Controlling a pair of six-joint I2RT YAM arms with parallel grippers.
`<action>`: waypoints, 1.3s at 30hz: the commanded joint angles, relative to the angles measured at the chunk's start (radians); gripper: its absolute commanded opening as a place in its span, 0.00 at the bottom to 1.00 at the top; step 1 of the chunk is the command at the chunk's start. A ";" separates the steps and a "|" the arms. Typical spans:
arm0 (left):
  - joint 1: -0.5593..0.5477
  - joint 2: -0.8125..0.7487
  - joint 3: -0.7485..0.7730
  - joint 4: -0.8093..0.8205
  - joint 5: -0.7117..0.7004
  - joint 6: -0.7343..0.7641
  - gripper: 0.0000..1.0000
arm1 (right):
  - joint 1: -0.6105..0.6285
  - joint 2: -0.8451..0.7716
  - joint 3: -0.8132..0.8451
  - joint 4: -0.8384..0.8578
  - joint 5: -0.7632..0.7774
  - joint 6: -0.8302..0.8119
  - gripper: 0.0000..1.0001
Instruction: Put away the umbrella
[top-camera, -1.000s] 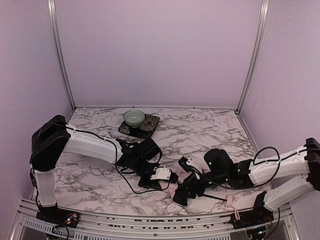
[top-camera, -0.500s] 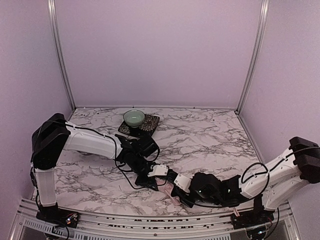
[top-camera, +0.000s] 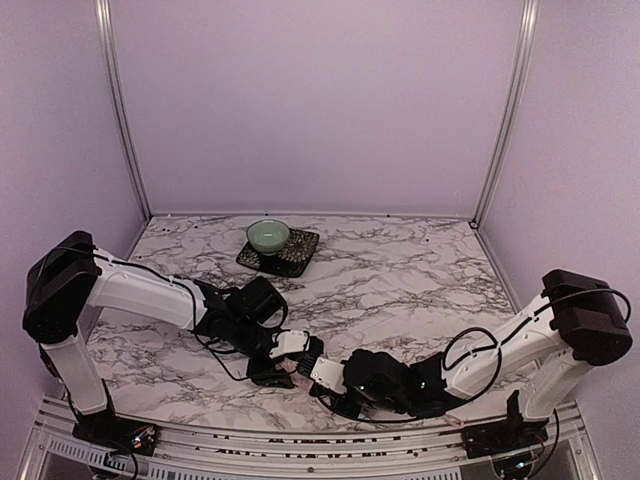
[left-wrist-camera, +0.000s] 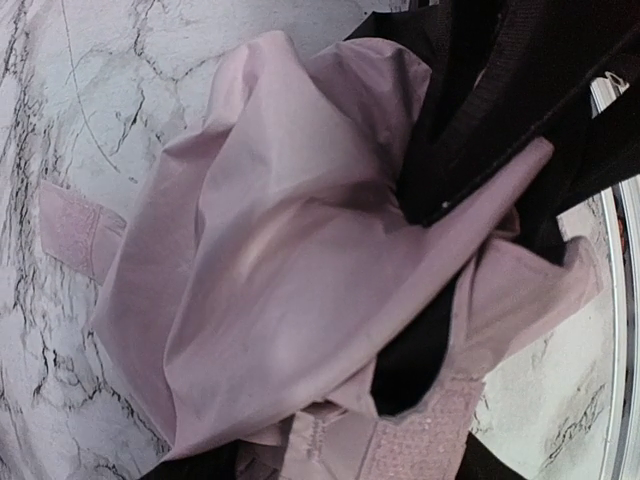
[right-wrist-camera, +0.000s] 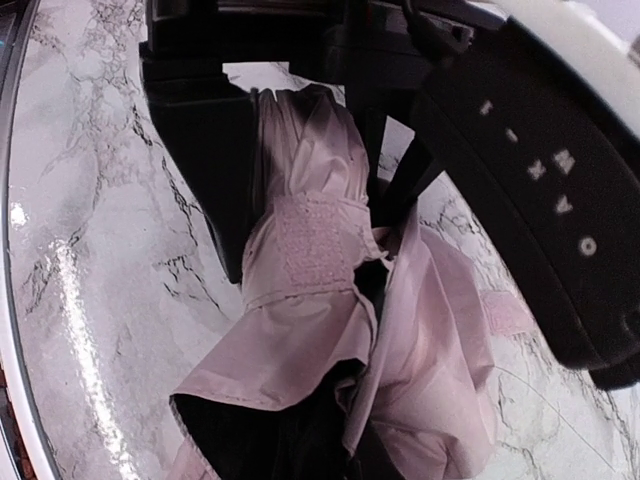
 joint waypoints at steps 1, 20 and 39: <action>0.017 -0.042 -0.104 0.027 -0.100 -0.017 0.66 | 0.029 0.089 0.006 -0.205 -0.141 -0.024 0.04; 0.018 -0.251 -0.138 -0.081 -0.031 0.112 0.71 | -0.047 0.099 0.037 -0.256 -0.163 0.037 0.00; 0.018 -0.102 -0.217 0.226 0.016 0.185 0.51 | -0.057 0.086 0.035 -0.248 -0.167 0.040 0.00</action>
